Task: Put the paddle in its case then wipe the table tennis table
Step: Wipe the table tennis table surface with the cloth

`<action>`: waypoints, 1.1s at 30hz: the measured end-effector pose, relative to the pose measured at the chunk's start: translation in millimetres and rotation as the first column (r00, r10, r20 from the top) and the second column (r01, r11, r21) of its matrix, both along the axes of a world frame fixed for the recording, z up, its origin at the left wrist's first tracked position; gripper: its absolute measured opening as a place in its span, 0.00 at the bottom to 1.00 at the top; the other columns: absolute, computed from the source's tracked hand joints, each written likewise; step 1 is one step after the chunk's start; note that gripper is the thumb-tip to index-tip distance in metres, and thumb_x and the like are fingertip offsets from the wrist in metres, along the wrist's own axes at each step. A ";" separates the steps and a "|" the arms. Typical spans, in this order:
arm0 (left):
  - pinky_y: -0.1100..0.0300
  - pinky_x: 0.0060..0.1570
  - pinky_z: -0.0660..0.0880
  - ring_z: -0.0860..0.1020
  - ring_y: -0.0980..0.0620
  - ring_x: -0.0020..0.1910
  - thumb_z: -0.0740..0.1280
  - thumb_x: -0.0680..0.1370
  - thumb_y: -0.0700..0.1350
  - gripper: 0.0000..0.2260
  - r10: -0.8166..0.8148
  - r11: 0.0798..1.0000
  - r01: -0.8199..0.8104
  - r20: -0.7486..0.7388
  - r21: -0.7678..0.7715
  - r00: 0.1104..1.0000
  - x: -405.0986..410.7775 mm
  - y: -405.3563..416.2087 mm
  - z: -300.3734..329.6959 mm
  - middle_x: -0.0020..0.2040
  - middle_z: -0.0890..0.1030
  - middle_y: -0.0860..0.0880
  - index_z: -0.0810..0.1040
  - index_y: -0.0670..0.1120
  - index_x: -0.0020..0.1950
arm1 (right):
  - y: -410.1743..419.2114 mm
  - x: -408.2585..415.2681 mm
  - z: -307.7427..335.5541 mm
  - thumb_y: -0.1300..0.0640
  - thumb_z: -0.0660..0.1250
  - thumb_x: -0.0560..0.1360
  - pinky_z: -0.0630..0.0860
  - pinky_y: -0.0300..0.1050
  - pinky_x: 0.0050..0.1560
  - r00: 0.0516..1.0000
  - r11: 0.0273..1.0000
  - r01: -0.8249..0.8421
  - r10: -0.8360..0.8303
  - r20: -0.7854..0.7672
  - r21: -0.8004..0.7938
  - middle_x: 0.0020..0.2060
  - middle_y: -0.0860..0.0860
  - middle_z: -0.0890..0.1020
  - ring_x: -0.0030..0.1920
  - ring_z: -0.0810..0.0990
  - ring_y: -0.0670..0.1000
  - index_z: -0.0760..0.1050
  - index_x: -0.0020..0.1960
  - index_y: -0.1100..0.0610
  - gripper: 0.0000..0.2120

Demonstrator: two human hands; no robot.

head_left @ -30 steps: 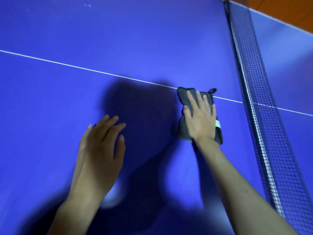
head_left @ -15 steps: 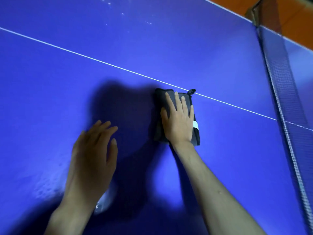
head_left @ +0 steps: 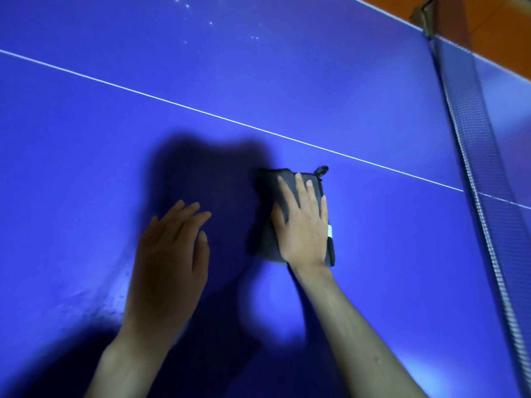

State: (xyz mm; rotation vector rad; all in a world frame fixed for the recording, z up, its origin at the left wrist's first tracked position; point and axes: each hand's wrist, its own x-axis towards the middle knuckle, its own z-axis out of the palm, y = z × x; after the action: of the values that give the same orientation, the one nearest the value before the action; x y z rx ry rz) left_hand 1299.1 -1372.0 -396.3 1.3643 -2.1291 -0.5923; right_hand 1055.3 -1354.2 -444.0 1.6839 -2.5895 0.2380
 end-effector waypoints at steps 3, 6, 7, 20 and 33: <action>0.38 0.72 0.67 0.72 0.44 0.75 0.60 0.82 0.42 0.16 -0.040 0.999 0.040 0.001 0.003 0.999 -33.0 13.2 -2.0 0.70 0.78 0.47 0.79 0.44 0.68 | 31.9 -52.5 -1.7 0.42 0.49 0.82 0.55 0.59 0.82 0.993 0.993 0.120 -0.119 0.015 -0.015 0.83 0.48 0.61 0.83 0.56 0.52 0.60 0.82 0.41 0.29; 0.38 0.72 0.66 0.71 0.44 0.75 0.60 0.82 0.42 0.16 -0.073 0.997 0.073 0.002 0.009 0.997 -69.1 27.2 -6.0 0.70 0.78 0.47 0.79 0.44 0.68 | 70.3 -111.1 -2.3 0.41 0.50 0.82 0.54 0.59 0.82 0.982 0.982 0.189 -0.189 0.023 -0.013 0.83 0.48 0.61 0.83 0.56 0.52 0.60 0.82 0.41 0.29; 0.38 0.72 0.66 0.72 0.44 0.74 0.60 0.82 0.42 0.16 -0.083 0.996 0.083 -0.001 0.012 0.997 -82.0 33.5 -7.2 0.70 0.78 0.46 0.79 0.44 0.67 | 84.1 -131.2 -2.5 0.41 0.50 0.82 0.54 0.59 0.82 0.976 0.976 0.218 -0.218 0.027 -0.010 0.83 0.48 0.61 0.83 0.56 0.52 0.60 0.82 0.41 0.29; 0.40 0.74 0.66 0.72 0.45 0.73 0.59 0.82 0.42 0.17 -0.164 0.985 0.162 0.042 0.053 0.986 -196.3 95.7 -9.4 0.70 0.78 0.46 0.79 0.43 0.68 | 242.1 -321.9 5.8 0.36 0.50 0.80 0.55 0.62 0.80 0.854 0.862 0.506 -0.504 0.126 0.015 0.84 0.47 0.58 0.83 0.54 0.52 0.61 0.82 0.40 0.30; 0.37 0.72 0.66 0.71 0.45 0.75 0.57 0.81 0.43 0.19 -0.146 0.987 0.138 0.104 0.081 0.984 -117.8 86.0 0.9 0.70 0.78 0.47 0.77 0.46 0.70 | 222.8 -274.2 -2.0 0.39 0.48 0.80 0.44 0.57 0.83 0.840 0.845 0.535 -0.534 0.095 0.019 0.84 0.49 0.58 0.84 0.51 0.52 0.59 0.83 0.42 0.31</action>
State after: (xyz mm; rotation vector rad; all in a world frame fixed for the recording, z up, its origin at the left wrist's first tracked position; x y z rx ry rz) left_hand 1181.3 -1286.0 -395.4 1.3195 -2.3290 -0.6719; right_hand 781.1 -1131.4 -446.0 0.8923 -2.9877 0.3057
